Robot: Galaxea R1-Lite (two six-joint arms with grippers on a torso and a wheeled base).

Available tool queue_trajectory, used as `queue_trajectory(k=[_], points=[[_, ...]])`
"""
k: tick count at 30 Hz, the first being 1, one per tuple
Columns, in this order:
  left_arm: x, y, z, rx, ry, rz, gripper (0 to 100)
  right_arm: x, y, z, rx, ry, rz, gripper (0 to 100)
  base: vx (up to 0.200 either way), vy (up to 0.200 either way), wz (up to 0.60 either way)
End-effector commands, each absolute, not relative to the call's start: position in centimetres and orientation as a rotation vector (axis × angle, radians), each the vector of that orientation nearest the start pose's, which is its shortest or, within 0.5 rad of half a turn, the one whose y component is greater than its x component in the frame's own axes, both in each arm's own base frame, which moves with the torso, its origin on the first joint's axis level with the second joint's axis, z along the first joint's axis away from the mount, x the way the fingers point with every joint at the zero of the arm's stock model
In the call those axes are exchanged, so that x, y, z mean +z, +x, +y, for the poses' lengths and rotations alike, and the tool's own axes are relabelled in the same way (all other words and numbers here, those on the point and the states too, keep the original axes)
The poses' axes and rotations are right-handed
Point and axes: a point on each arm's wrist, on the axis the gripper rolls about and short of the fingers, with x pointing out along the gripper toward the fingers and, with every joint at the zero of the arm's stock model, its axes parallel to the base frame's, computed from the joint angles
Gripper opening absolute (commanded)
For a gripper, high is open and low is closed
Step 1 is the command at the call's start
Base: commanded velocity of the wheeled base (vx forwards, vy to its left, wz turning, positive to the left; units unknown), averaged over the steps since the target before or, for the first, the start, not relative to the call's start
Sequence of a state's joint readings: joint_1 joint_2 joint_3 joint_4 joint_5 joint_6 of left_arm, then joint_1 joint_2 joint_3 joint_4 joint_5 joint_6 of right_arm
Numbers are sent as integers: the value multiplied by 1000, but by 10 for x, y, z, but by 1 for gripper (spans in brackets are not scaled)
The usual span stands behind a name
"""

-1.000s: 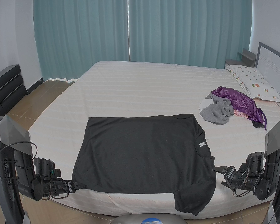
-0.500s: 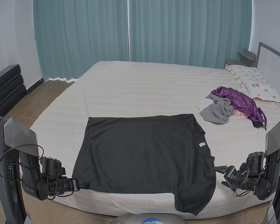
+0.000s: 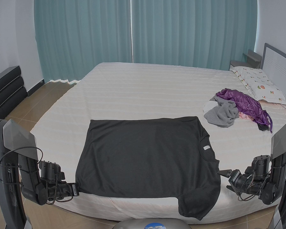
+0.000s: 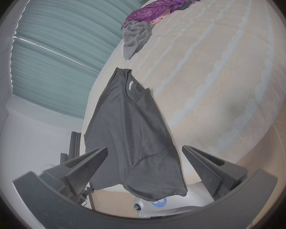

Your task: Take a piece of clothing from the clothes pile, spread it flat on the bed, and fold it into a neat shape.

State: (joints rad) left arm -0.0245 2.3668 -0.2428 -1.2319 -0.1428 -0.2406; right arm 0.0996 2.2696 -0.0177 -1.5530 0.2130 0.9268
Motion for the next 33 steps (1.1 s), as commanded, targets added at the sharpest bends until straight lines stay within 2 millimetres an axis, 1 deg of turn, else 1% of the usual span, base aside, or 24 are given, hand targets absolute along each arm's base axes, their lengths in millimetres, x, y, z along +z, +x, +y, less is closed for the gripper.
queue_trajectory(k=[1,6,9,11,12,13,20,21,29,33], points=[[-53,250,-8,-44,-281,891,0,-19,216,28,-42,910,793,100,0,0,0],[-52,252,-6,-34,-298,882,0,-23,216,33,-7,859,810,100,0,0,0],[-52,254,-7,-21,-348,871,0,-38,224,42,-11,816,836,100,0,0,0],[-51,255,-7,-15,-376,867,0,-49,232,45,-54,784,820,100,0,0,0],[-51,255,-7,-13,-379,867,0,-51,233,45,-61,777,817,100,0,0,0],[-51,255,-7,-11,-388,866,0,-58,240,45,-89,739,796,100,0,0,0],[-51,256,-7,-12,-390,865,0,-58,256,46,-77,732,736,100,0,0,0],[-51,255,-7,-12,-390,866,0,-57,259,46,-75,735,722,0,0,0,0],[-51,255,-7,-11,-390,869,0,-57,267,47,-57,717,692,0,0,0,0],[-52,255,-6,-10,-394,871,0,-51,278,43,-51,722,637,0,0,0,0]])
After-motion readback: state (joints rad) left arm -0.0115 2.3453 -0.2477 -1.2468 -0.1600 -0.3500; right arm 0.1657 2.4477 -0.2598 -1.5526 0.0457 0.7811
